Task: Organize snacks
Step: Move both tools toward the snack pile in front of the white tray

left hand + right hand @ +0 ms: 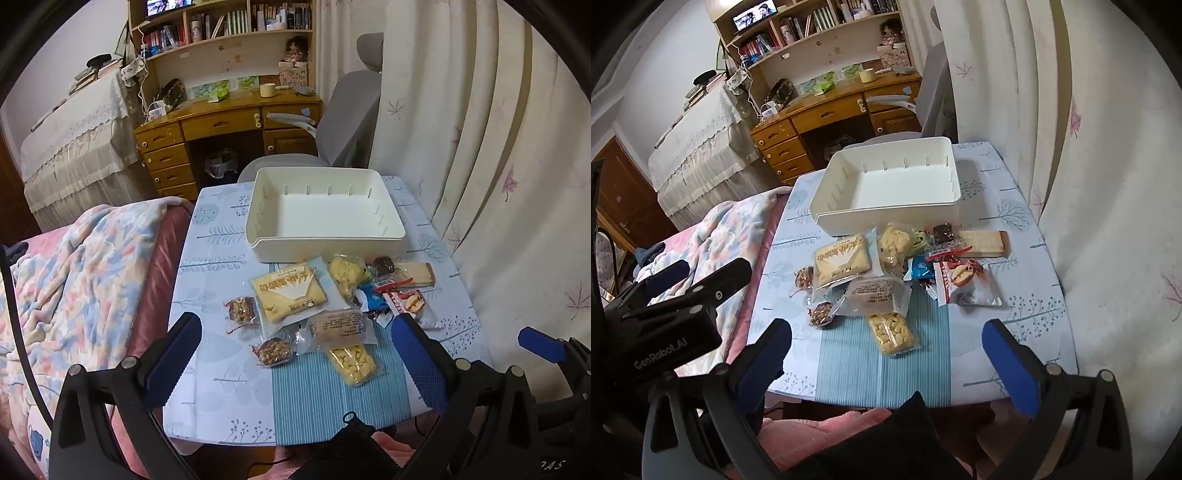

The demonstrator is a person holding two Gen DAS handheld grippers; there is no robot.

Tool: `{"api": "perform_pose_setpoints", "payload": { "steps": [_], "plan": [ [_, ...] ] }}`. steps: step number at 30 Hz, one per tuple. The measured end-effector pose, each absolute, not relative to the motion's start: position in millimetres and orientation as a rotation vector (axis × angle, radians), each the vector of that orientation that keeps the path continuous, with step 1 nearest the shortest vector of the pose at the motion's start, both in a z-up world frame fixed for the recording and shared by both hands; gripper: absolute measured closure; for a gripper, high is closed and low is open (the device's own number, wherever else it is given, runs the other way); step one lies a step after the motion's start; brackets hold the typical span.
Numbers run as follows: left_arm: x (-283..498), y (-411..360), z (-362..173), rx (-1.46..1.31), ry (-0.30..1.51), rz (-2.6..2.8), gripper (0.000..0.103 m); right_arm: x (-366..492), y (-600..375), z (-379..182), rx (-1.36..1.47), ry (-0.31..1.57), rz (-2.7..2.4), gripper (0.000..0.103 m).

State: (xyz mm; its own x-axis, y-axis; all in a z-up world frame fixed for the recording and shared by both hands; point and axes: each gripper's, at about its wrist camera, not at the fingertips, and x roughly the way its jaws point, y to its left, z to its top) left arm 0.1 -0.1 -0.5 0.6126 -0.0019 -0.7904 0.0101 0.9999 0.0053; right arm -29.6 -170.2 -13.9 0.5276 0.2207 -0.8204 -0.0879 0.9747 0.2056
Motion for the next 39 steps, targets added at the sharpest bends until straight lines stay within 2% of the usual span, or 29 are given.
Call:
{"api": "perform_pose_setpoints", "payload": {
  "steps": [20,39],
  "plan": [
    [10.5,20.6,-5.0,-0.027,0.927,-0.029,0.001,-23.8,-159.4,-18.2,0.155,1.008,0.184,0.0],
    [26.4,46.5,-16.2,-0.071,0.94,-0.162,0.001,-27.3,-138.6,-4.9,0.134,0.925,0.049,0.0]
  ]
}}
